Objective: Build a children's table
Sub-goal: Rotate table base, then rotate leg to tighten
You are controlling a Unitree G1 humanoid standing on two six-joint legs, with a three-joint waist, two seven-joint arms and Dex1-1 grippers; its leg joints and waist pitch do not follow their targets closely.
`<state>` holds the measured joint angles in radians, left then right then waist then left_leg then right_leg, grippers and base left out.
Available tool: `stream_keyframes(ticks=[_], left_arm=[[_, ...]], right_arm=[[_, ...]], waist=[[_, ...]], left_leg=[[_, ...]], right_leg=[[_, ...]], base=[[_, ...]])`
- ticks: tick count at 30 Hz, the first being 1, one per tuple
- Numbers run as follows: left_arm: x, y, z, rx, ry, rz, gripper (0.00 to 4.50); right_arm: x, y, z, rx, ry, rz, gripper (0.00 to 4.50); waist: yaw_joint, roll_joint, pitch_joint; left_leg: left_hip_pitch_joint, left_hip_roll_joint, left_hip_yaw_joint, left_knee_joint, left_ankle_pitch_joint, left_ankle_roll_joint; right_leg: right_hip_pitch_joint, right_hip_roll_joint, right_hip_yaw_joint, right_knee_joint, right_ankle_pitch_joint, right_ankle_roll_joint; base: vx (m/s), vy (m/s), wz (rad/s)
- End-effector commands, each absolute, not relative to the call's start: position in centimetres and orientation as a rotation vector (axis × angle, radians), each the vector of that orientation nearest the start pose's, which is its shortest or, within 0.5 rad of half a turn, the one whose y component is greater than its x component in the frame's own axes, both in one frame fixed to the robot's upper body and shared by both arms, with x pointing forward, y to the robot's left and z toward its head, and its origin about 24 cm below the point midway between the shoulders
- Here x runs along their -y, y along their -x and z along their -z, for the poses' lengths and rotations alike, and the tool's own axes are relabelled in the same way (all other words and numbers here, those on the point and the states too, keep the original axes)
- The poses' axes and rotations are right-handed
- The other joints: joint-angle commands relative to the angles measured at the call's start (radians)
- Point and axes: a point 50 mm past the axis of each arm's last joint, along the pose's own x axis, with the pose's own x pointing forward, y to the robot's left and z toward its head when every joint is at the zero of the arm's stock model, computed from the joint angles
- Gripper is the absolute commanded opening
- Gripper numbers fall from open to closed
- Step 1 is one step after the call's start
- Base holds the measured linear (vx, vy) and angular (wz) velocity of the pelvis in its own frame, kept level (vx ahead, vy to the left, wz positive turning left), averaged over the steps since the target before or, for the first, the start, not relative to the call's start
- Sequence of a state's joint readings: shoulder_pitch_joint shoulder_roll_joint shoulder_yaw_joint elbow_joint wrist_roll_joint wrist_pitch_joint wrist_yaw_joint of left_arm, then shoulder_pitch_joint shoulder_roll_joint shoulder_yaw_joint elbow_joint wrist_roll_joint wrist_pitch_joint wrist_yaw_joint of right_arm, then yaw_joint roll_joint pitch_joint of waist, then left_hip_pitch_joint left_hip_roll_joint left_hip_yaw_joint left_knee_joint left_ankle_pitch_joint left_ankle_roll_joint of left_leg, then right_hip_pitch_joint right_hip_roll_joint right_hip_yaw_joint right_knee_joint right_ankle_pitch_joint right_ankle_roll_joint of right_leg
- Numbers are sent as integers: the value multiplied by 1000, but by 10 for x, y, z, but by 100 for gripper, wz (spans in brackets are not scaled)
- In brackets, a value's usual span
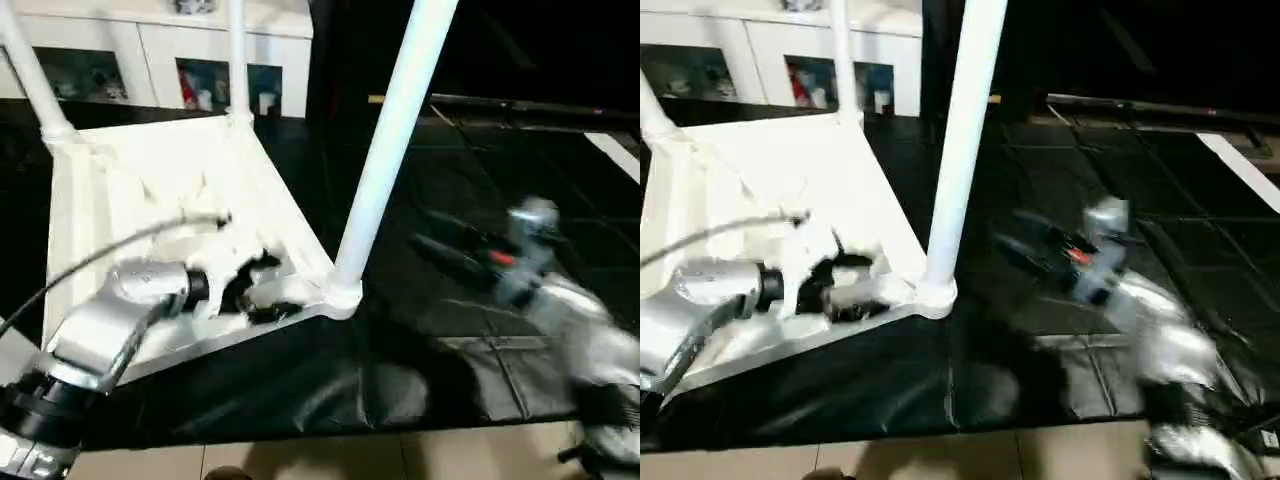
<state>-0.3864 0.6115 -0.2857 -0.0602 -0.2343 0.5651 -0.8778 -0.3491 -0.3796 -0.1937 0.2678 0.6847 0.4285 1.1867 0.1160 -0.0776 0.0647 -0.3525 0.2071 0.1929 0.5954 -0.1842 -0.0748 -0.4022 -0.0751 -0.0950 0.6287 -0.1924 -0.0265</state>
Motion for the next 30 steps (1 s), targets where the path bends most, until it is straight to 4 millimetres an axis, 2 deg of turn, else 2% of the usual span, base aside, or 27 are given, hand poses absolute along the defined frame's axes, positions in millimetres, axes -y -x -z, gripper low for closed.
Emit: stream_keyframes(ticks=[1, 2, 3, 4, 5, 11, 13, 17, 22, 27, 28, 30], left_arm=[[-149, -282, -88, -449, -378, 1046, 440], [-148, -282, -87, -455, -376, 1043, 440], [-147, -282, -84, -462, -374, 1039, 440], [-145, -282, -82, -467, -371, 1036, 440], [-144, -282, -81, -470, -362, 1033, 440], [-139, -288, -66, -517, -368, 962, 440], [-138, -290, -61, -520, -371, 931, 413], [-139, -293, -59, -515, -368, 918, 385], [-140, -294, -60, -528, -361, 938, 347], [-136, -292, -63, -525, -320, 969, 318], [-135, -290, -66, -527, -299, 990, 292], [-137, -287, -66, -543, -325, 1013, 292]], right_arm=[[200, -283, -107, 47, -497, -1148, 450], [200, -281, -106, 44, -489, -1150, 450], [199, -280, -106, 42, -482, -1149, 450], [199, -279, -106, 39, -484, -1147, 450], [198, -278, -105, 37, -484, -1145, 450], [195, -273, -103, 0, -445, -1113, 450], [195, -277, -97, -26, -370, -1059, 450], [195, -282, -93, -63, -317, -1007, 450], [193, -289, -88, -156, -196, -940, 450], [193, -290, -84, -182, -139, -938, 450], [194, -289, -83, -193, -140, -941, 450], [194, -288, -82, -210, -123, -949, 450]], waist=[[5, 8, -62], [4, 4, -64], [4, 3, -63], [4, 8, -63], [4, 5, -64], [5, 5, -68], [5, 4, -64], [5, 2, -61], [2, 5, -62], [1, 7, -64], [3, 8, -66], [3, 8, -70]], left_leg=[[7, 32, -19, -73, -207, 7], [2, 31, -19, -71, -204, 3], [3, 31, -19, -71, -204, 1], [4, 30, -19, -71, -202, -2], [4, 29, -19, -70, -199, -1], [2, 29, -20, -69, -175, 6], [1, 27, -19, -69, -187, 2], [5, 25, -22, -69, -219, -3], [5, 25, -24, -71, -225, -12], [4, 28, -24, -71, -215, -7], [4, 29, -23, -70, -200, -3], [3, 31, -23, -69, -173, 0]], right_leg=[[46, -76, 60, -98, -374, -100], [49, -76, 58, -99, -382, -94], [47, -76, 59, -100, -389, -92], [46, -76, 59, -102, -393, -88], [46, -76, 58, -103, -394, -86], [47, -72, 56, -98, -333, -92], [46, -75, 56, -102, -362, -88], [43, -78, 53, -116, -468, -51], [43, -76, 52, -115, -465, -42], [44, -76, 54, -109, -416, -62], [46, -76, 56, -101, -363, -85], [49, -73, 57, -91, -289, -109]], base=[[0, 0, 0], [0, 0, 0], [0, 0, 0], [0, 0, 0], [0, 0, 0], [0, 0, 0], [0, 0, 0], [0, 0, 0], [0, 0, 0], [0, 0, 0], [0, 0, 0], [0, 0, 0]])
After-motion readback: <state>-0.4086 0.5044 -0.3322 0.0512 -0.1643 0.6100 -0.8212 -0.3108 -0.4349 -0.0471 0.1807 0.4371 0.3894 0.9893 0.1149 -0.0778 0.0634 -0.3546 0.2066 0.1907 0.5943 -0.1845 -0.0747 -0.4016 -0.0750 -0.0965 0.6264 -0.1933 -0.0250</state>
